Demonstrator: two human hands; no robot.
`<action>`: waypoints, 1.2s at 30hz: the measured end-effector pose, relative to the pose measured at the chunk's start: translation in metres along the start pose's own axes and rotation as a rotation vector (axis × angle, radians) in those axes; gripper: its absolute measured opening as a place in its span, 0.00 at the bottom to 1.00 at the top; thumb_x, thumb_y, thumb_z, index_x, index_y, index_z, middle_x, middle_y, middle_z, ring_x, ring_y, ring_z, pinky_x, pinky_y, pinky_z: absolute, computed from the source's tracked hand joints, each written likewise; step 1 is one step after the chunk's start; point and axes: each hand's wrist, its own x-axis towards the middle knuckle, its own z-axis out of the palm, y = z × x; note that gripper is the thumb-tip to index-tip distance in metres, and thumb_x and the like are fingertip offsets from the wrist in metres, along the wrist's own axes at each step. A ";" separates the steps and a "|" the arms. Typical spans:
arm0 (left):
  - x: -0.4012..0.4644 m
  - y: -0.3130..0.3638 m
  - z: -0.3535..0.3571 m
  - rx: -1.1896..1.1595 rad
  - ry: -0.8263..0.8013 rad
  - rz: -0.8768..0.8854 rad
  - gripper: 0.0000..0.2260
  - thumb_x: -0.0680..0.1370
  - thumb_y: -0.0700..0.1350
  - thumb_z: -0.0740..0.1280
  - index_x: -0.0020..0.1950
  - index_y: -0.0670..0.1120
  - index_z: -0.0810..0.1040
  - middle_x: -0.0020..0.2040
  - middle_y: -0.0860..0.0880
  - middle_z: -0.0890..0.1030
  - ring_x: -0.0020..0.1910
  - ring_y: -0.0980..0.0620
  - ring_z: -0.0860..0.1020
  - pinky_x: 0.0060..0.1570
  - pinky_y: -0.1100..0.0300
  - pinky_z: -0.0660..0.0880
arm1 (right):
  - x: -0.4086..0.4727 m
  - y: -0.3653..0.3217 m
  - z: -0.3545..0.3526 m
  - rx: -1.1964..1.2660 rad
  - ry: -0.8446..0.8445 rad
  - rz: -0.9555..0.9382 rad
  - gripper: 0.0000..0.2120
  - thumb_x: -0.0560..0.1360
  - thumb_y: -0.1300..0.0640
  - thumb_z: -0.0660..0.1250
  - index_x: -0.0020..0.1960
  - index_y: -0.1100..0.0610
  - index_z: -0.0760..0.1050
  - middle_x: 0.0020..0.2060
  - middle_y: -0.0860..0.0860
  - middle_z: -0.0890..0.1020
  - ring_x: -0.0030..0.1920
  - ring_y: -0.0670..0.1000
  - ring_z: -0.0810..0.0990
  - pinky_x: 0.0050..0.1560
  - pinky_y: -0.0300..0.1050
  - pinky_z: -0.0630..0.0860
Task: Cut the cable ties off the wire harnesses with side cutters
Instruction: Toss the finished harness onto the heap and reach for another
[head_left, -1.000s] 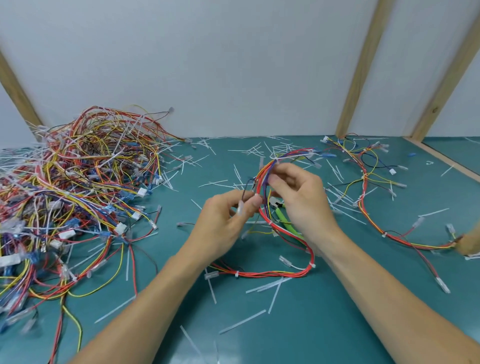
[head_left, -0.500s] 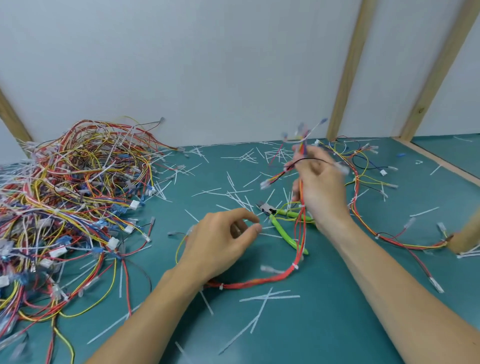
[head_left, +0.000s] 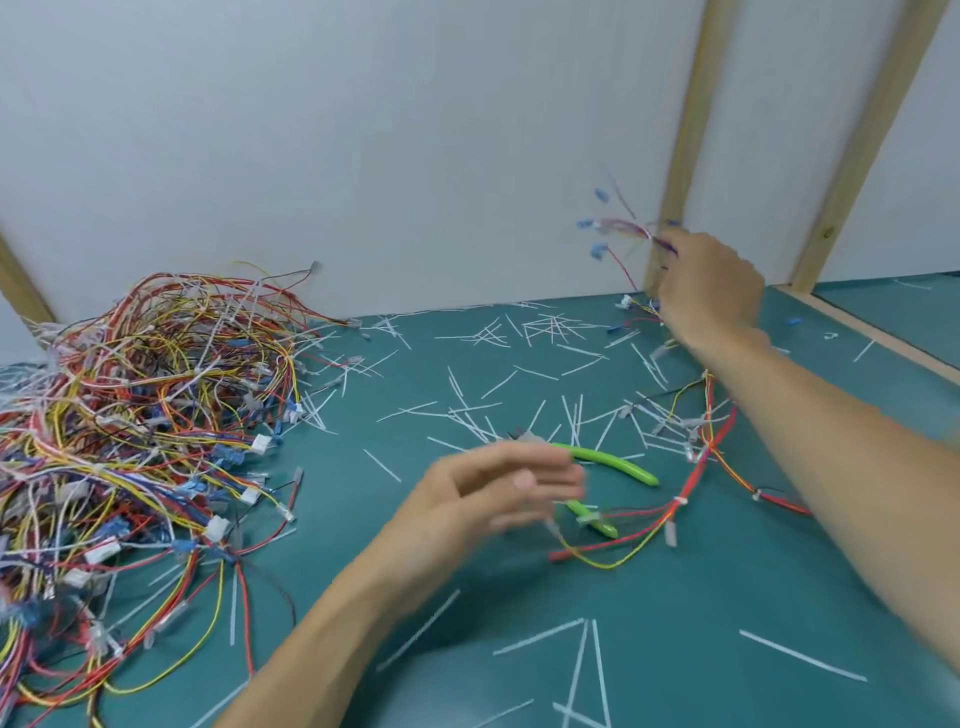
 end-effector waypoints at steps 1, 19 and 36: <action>0.002 -0.001 -0.005 0.063 0.195 0.012 0.09 0.83 0.41 0.63 0.59 0.45 0.82 0.56 0.43 0.85 0.58 0.43 0.83 0.59 0.52 0.78 | 0.000 0.007 0.008 -0.045 -0.034 -0.019 0.16 0.77 0.62 0.64 0.62 0.50 0.79 0.54 0.58 0.84 0.52 0.65 0.82 0.45 0.50 0.67; 0.002 -0.014 -0.029 0.683 0.681 -0.109 0.09 0.79 0.43 0.66 0.45 0.57 0.81 0.37 0.60 0.84 0.43 0.56 0.82 0.50 0.53 0.79 | -0.056 -0.005 0.045 -0.210 -0.291 -0.157 0.17 0.81 0.55 0.59 0.66 0.59 0.75 0.66 0.58 0.77 0.68 0.61 0.71 0.66 0.60 0.70; 0.003 -0.016 -0.037 0.807 0.755 -0.225 0.07 0.77 0.47 0.65 0.45 0.59 0.80 0.38 0.61 0.83 0.40 0.60 0.80 0.42 0.59 0.75 | -0.112 0.011 -0.057 -0.695 -0.734 -0.104 0.13 0.81 0.49 0.54 0.49 0.53 0.76 0.54 0.52 0.84 0.50 0.55 0.83 0.46 0.45 0.73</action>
